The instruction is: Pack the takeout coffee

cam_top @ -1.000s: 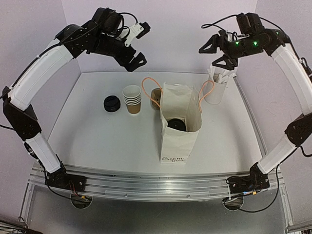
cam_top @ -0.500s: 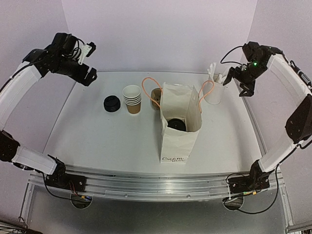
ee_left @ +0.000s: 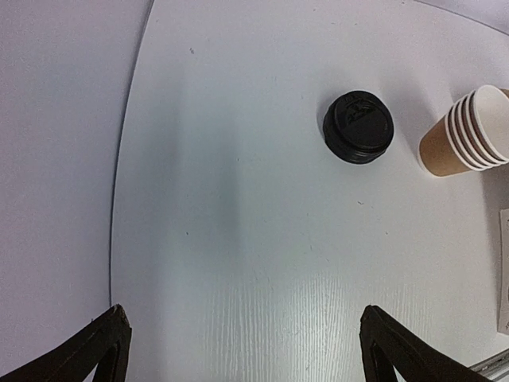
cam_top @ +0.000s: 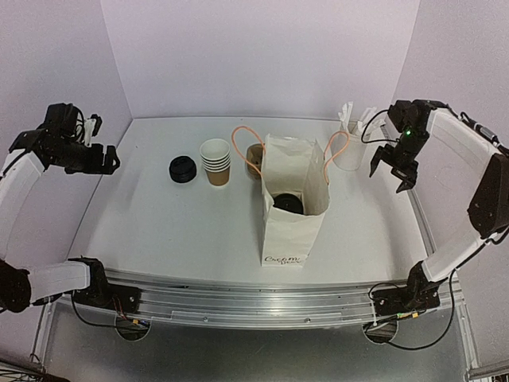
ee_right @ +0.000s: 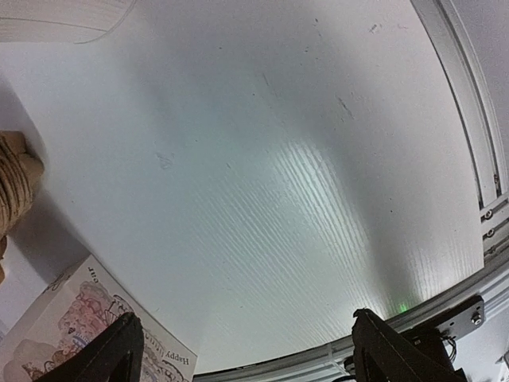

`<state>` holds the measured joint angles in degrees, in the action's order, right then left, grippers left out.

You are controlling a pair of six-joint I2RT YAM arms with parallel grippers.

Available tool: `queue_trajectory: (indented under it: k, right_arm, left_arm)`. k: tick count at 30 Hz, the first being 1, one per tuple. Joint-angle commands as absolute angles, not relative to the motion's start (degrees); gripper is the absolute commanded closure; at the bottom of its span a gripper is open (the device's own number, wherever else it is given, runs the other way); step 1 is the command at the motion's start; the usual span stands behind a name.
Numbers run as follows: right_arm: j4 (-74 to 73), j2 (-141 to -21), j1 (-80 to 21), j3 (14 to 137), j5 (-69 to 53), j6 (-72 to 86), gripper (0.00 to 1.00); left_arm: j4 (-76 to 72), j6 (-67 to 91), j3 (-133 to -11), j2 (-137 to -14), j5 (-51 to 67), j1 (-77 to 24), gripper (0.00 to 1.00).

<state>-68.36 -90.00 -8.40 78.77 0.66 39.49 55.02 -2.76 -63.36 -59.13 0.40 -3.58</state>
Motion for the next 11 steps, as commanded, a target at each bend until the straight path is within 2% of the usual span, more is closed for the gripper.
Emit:
queue_trajectory:
  k: [1, 11]
  right_arm:
    - [-68.73, -86.17, -8.56, 76.31, 2.22, 44.28, 0.14]
    - [-67.22, -85.7, -8.59, 75.08, 2.02, 47.62, 0.18]
  left_arm:
    - [53.33, 2.21, -59.34, -56.08, 4.86, -0.79, 0.0]
    - [50.12, 3.02, -54.99, -54.03, 4.17, -0.53, 0.0]
